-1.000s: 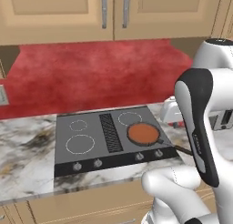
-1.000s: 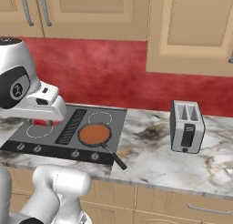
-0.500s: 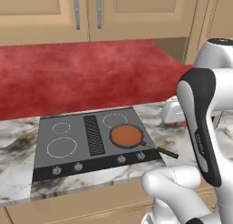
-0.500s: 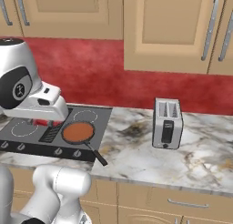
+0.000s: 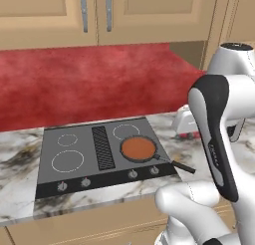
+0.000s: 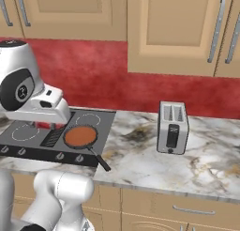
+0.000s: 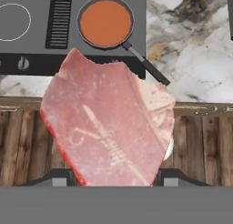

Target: Retrieve the steak from the fridge and place it on the saucepan with marinade on the stove.

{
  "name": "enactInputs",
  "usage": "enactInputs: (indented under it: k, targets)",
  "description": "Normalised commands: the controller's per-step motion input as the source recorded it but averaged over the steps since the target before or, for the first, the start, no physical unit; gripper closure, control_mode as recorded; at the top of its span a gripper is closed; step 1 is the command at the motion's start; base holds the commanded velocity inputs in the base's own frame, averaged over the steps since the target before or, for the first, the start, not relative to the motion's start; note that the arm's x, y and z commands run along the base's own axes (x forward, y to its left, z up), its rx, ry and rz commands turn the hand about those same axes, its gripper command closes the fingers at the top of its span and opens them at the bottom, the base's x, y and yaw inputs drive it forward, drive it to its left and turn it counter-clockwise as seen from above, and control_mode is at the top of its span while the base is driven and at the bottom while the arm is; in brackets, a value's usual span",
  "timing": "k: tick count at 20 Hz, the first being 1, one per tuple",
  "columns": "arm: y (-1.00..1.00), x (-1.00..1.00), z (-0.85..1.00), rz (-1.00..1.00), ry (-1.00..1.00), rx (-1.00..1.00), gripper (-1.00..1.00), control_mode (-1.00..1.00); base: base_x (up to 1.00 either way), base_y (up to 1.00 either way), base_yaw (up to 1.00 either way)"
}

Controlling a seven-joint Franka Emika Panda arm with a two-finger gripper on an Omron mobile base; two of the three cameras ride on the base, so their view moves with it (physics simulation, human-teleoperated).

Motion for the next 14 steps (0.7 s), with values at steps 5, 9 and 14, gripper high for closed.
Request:
enactInputs:
  k: [5, 9, 14]
  targets:
    - [0.27, 0.8, -0.39, 0.0, 0.0, 0.0, 1.0, -1.0, 0.0, 0.0, 0.0]
    - [0.17, 0.74, -0.57, 0.01, 0.01, 0.0, 1.0, -1.0, 0.0, 0.0, 0.0]
    - [0.05, 0.55, -0.72, 0.01, 0.0, 0.0, 1.0, -1.0, 0.0, 0.0, 0.0]
